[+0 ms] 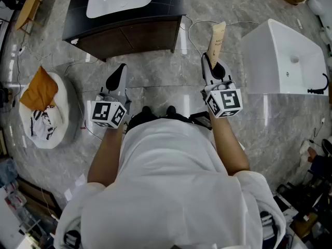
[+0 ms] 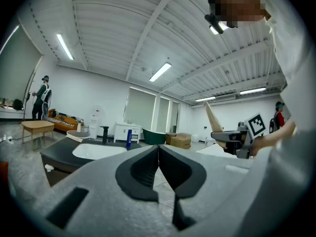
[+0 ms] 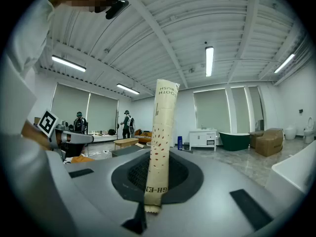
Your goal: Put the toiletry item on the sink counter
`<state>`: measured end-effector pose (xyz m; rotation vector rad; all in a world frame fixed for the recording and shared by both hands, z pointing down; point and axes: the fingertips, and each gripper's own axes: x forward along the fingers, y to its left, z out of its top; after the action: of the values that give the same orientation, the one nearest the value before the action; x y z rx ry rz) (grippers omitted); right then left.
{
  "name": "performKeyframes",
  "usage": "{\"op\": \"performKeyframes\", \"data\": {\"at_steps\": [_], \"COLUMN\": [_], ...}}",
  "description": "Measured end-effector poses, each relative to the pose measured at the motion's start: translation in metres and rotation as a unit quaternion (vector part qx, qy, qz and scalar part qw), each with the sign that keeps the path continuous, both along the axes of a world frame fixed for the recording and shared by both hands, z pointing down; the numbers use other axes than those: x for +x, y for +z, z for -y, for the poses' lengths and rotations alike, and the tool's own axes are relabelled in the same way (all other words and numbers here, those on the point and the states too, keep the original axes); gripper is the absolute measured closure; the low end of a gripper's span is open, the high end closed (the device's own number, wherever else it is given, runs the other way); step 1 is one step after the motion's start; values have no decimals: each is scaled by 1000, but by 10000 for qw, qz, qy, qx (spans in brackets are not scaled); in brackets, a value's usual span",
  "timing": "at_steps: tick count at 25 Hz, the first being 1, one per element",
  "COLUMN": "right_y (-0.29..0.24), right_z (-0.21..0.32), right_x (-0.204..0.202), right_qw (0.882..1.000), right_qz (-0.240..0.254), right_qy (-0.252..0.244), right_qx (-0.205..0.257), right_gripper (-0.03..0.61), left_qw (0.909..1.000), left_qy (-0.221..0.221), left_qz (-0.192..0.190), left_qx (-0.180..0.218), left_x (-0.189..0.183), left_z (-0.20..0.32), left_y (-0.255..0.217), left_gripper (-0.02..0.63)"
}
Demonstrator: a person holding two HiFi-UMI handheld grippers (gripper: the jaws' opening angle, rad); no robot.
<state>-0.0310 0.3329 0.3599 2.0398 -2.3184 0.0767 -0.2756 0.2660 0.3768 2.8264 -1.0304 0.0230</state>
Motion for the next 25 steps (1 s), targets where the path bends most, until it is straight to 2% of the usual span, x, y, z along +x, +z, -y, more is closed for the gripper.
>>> {"op": "performKeyframes", "data": {"at_steps": [4, 11, 15, 25], "right_y": [7, 13, 12, 21], "right_z": [-14, -28, -35, -32], "right_x": [-5, -27, -20, 4], "right_qw": [9998, 9948, 9942, 9923], "right_qz": [51, 144, 85, 412], "right_qy": [-200, -1006, -1069, -1170], "right_qx": [-54, -35, -45, -63], "right_gripper": [560, 560, 560, 560], "left_qw": [9998, 9984, 9981, 9975], "left_qy": [193, 536, 573, 602], "left_qz": [59, 151, 210, 356], "left_qx": [1, -124, -113, -133], "left_x": [13, 36, 46, 67], "left_z": [-9, -23, -30, -39], "left_y": [3, 7, 6, 9], "left_gripper": [598, 598, 598, 598]}}
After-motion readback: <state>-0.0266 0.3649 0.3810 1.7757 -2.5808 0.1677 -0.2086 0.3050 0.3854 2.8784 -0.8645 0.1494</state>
